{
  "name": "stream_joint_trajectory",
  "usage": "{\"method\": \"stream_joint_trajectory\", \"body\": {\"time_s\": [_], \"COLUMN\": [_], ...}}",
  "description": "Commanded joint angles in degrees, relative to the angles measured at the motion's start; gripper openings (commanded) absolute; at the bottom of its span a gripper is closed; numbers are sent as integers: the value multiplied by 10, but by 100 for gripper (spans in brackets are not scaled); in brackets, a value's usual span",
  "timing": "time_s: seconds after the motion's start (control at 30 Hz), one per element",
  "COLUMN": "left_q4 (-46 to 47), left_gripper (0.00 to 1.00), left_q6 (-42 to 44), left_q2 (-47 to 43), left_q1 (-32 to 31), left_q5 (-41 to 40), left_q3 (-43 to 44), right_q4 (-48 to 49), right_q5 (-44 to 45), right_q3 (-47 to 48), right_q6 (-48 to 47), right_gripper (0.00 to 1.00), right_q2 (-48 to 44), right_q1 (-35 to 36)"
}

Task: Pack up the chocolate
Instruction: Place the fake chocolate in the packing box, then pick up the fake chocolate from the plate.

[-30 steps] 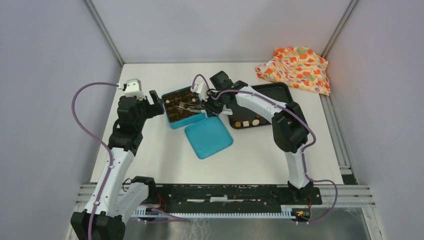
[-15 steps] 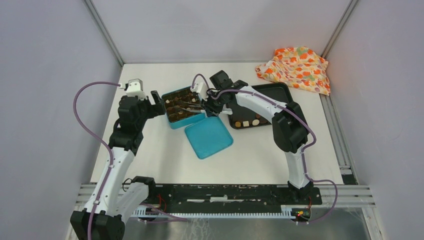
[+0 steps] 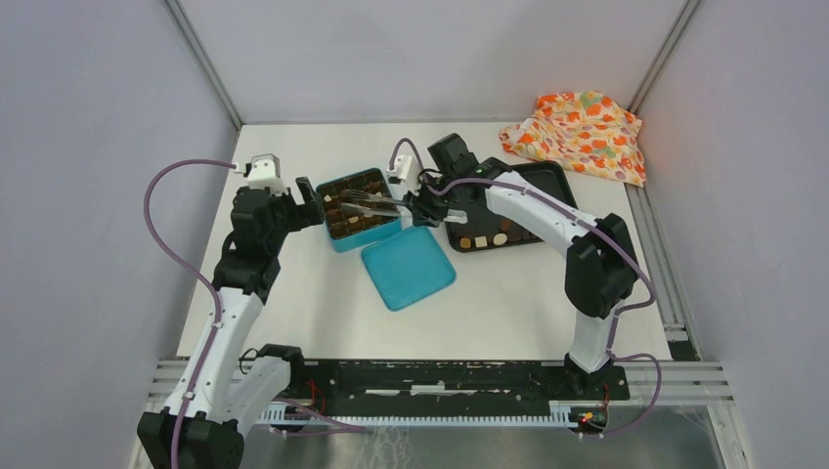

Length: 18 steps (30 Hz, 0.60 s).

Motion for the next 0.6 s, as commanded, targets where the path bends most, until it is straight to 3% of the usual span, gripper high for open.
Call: {"method": "stream_joint_trajectory", "body": {"time_s": [0.0, 0.17, 0.57], "left_q4": [12, 11, 6], "left_gripper": [97, 100, 100], "left_q6": [25, 27, 32], "left_q2": [-5, -5, -4], "left_q1": [-4, -4, -11], "left_q5": [8, 12, 40], "left_q3": [4, 4, 8], "right_q4": [39, 60, 56], "right_q5": [-29, -59, -133], "right_q3": [-46, -111, -305], "right_q6": [-10, -12, -37], "right_gripper": [43, 43, 43], "right_q2": [-74, -142, -308], "right_q1": [-25, -71, -261]}}
